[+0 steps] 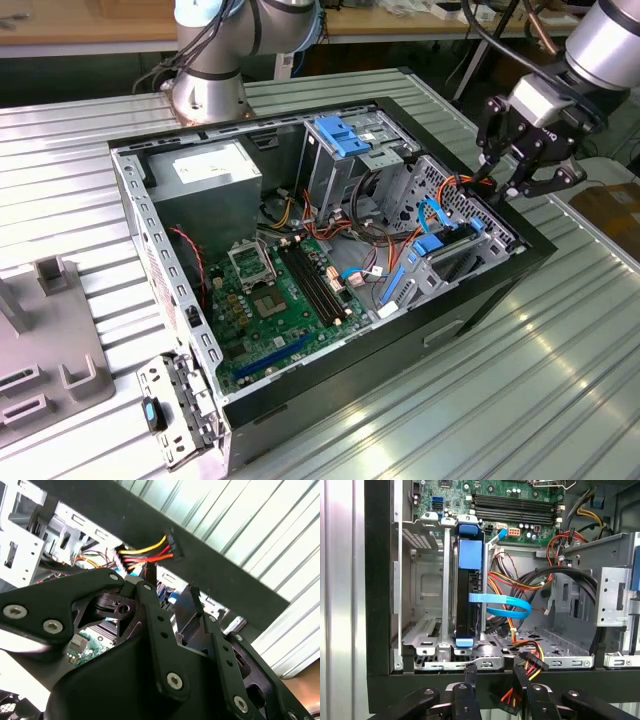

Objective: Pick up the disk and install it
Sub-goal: 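Insert the second disk wire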

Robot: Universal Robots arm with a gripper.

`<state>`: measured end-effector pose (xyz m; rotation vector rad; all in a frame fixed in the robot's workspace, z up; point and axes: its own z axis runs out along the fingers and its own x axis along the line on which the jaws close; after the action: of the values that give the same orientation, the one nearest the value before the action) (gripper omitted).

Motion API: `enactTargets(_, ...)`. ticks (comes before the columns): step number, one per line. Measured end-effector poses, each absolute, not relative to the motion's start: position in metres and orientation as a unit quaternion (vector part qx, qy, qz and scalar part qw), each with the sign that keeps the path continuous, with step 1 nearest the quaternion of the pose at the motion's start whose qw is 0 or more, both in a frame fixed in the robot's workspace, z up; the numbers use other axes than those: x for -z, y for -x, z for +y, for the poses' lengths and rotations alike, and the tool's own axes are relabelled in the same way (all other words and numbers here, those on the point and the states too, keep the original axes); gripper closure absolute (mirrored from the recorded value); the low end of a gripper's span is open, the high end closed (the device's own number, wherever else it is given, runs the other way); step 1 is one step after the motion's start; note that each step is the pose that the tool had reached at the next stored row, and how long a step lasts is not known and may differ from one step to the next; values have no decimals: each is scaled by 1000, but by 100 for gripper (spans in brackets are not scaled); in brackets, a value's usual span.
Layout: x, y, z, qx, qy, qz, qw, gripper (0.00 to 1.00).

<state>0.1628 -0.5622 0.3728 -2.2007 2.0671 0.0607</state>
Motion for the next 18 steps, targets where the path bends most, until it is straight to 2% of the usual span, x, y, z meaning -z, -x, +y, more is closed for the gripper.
enactTargets(6, -373, -191, -561, -24, 737, 673, 58, 58)
enactTargets(18, -371, -194, -561, -30, 815, 576, 54, 58)
